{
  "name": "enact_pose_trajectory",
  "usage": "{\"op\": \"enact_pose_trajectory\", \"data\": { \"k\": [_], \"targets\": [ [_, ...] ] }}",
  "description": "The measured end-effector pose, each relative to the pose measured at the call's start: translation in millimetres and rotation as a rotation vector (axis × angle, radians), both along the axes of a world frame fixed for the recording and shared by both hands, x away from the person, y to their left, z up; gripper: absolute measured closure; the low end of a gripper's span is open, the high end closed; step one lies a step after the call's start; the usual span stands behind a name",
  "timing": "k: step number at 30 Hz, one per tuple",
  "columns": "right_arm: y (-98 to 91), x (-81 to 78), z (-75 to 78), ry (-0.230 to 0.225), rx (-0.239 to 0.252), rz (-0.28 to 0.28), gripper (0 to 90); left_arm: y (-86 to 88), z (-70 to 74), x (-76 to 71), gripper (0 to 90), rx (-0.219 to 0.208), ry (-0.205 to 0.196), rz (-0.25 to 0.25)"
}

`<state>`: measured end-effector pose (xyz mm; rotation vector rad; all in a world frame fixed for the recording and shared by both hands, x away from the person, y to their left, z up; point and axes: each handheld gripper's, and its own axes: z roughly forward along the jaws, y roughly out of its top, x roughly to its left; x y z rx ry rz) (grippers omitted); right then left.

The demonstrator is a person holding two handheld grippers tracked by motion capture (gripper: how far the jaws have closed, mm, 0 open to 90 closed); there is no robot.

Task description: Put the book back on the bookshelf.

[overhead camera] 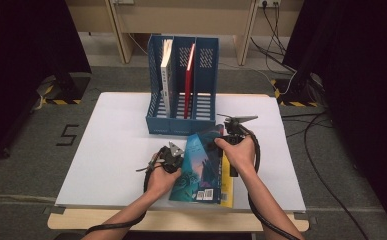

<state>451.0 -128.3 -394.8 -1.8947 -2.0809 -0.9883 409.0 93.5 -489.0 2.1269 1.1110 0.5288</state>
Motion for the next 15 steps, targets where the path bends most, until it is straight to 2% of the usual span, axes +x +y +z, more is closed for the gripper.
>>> {"op": "enact_pose_trajectory", "data": {
  "k": [6, 11, 15],
  "targets": [
    [0.6, 1.2, -1.3, 0.01, -0.009, 0.011, 70.9, 0.2, 0.0, -0.3, 88.9, 0.001, -0.001, 0.001],
    [1.0, 1.1, -1.8, -0.002, -0.03, 0.037, 71.1, 0.1, 0.4, -0.6, 88.9, 0.008, 0.001, 0.001],
    [0.7, 1.3, -2.0, 0.0, -0.031, 0.035, 71.5, 0.3, 0.4, -0.6, 88.9, 0.006, -0.001, 0.0]
  ]
}}
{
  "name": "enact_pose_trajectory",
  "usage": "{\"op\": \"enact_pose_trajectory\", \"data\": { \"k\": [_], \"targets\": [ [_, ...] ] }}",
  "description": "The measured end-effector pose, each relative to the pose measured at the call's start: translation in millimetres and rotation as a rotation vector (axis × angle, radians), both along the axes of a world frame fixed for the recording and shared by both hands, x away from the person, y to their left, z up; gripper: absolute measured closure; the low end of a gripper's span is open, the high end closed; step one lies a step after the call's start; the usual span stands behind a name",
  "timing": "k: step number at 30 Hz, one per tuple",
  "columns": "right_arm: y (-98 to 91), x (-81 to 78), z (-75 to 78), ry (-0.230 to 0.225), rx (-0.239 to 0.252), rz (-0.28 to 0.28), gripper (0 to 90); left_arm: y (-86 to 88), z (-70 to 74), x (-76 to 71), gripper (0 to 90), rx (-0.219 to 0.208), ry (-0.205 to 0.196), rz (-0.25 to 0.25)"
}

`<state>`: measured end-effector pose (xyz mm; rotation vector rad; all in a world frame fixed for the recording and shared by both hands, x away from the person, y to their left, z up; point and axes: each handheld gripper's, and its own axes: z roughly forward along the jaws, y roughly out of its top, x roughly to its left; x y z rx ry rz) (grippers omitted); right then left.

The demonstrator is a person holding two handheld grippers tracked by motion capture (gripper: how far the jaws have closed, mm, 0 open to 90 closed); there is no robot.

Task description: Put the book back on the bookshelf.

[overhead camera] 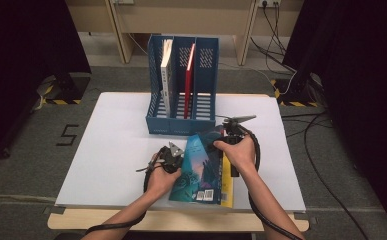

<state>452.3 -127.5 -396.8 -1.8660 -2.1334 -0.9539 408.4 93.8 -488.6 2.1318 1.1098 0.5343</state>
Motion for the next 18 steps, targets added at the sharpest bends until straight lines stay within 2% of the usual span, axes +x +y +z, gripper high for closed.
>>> {"op": "enact_pose_trajectory", "data": {
  "k": [8, 9, 11, 13, 14, 18],
  "targets": [
    [-3.6, 0.9, -0.6, 0.028, 0.041, -0.014, 73.8, 4.1, 0.9, 1.1, 85.6, -0.014, -0.004, -0.007],
    [-4.0, 0.9, -0.7, 0.03, 0.043, -0.013, 73.9, 6.8, 0.9, 1.8, 83.3, -0.026, -0.009, -0.007],
    [-6.0, 0.7, -0.9, 0.033, 0.062, -0.015, 74.4, 15.1, 1.0, 3.1, 76.1, -0.086, -0.03, -0.017],
    [-7.7, -1.1, 0.1, 0.032, 0.073, -0.003, 74.7, 25.3, 2.2, 4.3, 70.5, -0.159, -0.016, -0.008],
    [-7.7, -2.6, 0.7, 0.018, 0.079, 0.005, 74.9, 29.9, 3.7, 4.0, 68.4, -0.177, -0.023, -0.001],
    [-8.7, -7.9, 5.9, -0.026, 0.097, 0.023, 75.1, 49.5, 12.3, 2.1, 65.2, -0.168, -0.053, 0.015]
  ]
}}
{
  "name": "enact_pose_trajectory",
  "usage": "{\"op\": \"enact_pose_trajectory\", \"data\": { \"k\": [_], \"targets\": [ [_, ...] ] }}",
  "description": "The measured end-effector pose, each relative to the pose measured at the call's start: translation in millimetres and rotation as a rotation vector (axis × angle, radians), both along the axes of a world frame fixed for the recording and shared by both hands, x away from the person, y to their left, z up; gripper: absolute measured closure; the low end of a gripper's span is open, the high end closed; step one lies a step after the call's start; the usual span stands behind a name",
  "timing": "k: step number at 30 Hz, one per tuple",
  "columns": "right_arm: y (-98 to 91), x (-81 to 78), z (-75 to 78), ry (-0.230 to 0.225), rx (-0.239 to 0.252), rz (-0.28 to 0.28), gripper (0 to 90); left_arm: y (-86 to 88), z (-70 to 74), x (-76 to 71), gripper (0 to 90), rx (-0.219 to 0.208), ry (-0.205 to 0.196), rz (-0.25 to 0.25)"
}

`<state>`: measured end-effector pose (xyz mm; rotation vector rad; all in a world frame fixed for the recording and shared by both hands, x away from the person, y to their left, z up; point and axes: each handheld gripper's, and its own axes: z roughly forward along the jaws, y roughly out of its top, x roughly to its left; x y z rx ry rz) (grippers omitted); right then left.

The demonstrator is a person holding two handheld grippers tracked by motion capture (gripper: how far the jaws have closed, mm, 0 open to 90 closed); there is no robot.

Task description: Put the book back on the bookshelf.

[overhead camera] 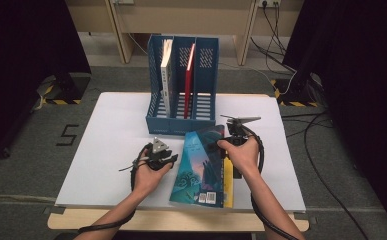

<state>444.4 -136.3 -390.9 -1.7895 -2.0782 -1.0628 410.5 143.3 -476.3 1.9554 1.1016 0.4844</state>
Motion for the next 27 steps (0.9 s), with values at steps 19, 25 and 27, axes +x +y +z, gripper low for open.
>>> {"op": "enact_pose_trajectory", "data": {
  "k": [19, 25, 27],
  "targets": [
    [-12.0, -12.1, 39.4, -0.178, 0.029, -0.004, 75.1, 107.2, 8.4, -16.6, 53.5, 0.023, -0.076, 0.128],
    [-9.9, -12.8, 48.0, -0.22, 0.033, 0.001, 75.1, 121.8, -6.4, -24.3, 50.7, -0.007, -0.064, 0.177],
    [-9.3, -12.9, 50.1, -0.229, 0.038, -0.002, 75.1, 123.4, -9.5, -25.2, 50.6, -0.008, -0.063, 0.182]
  ]
}}
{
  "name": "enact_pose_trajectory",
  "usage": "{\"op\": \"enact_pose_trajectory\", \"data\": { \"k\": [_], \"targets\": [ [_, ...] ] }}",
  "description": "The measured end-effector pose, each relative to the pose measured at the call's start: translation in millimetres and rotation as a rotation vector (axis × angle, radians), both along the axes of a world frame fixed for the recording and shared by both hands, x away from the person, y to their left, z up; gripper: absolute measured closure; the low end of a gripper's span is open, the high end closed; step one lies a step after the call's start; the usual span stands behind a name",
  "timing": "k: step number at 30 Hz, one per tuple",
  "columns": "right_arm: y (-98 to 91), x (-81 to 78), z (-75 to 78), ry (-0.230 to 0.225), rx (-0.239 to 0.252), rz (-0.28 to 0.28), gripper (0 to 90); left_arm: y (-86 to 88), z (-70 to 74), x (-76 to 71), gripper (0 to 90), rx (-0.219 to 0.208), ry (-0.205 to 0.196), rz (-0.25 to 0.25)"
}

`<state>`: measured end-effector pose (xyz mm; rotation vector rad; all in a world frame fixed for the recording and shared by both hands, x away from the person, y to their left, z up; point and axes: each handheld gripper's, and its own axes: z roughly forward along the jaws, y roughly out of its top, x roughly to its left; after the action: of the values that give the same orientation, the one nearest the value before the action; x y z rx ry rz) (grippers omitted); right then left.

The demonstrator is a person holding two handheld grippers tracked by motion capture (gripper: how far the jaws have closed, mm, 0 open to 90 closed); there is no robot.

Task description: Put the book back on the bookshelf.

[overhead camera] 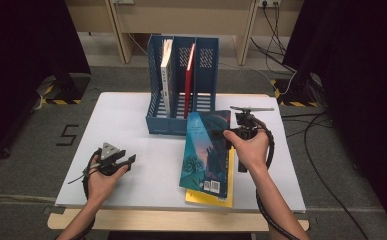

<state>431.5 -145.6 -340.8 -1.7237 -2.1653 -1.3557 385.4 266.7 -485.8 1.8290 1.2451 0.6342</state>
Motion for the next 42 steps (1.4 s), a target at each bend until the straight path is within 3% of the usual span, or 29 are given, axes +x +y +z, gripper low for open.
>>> {"op": "enact_pose_trajectory", "data": {
  "k": [16, 42],
  "targets": [
    [-1.9, -1.3, 22.5, -0.086, 0.016, -0.023, 75.1, -3.0, -7.2, 2.0, 49.1, -0.014, -0.065, 0.015],
    [-3.0, 8.0, 49.8, -0.153, 0.026, -0.054, 75.1, -6.2, -12.5, 2.3, 47.7, 0.005, -0.061, 0.019]
  ]
}}
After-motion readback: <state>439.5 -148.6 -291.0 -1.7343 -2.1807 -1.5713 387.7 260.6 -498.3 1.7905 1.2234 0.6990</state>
